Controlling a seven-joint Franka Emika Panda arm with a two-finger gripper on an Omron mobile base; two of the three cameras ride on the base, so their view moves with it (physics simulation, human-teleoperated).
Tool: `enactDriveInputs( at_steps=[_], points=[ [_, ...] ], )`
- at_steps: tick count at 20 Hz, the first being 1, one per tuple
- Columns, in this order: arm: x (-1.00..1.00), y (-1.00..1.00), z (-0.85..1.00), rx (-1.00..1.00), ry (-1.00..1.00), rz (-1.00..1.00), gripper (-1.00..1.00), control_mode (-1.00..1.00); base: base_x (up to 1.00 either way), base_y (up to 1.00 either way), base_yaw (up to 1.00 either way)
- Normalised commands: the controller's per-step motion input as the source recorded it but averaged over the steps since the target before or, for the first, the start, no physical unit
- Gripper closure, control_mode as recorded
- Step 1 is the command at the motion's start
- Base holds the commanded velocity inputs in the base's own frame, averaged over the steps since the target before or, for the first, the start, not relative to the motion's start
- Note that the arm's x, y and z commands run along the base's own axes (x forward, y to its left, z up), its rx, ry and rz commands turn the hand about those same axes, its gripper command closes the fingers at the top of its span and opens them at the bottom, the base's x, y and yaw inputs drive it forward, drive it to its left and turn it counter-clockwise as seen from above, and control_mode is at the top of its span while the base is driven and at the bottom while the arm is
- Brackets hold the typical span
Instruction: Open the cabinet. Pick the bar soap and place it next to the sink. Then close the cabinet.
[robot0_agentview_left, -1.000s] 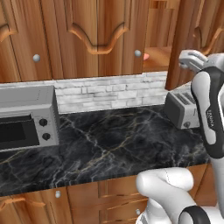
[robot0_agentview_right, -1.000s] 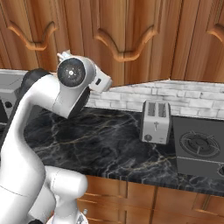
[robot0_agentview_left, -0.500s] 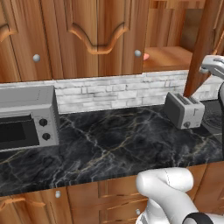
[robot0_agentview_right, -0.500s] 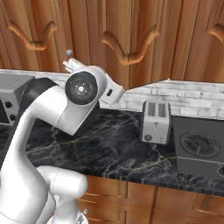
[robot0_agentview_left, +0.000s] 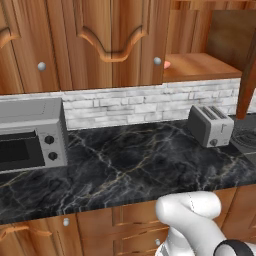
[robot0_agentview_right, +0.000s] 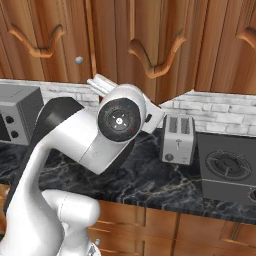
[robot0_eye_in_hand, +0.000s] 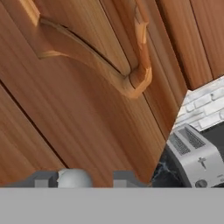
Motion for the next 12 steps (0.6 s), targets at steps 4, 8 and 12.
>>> enactDriveInputs(
  at_steps=[4,8,12],
  points=[
    [0.0,-0.08,0.0,0.05,0.0,0.0,-1.0,-1.0,0.0,0.0,0.0],
    [-0.17,0.0,0.0,0.0,0.0,0.0,-1.0,-1.0,0.0,0.0,0.0],
    [-0.93,0.0,0.01,0.0,-0.17,0.02,-1.0,-1.0,0.0,0.0,0.0]
  ],
)
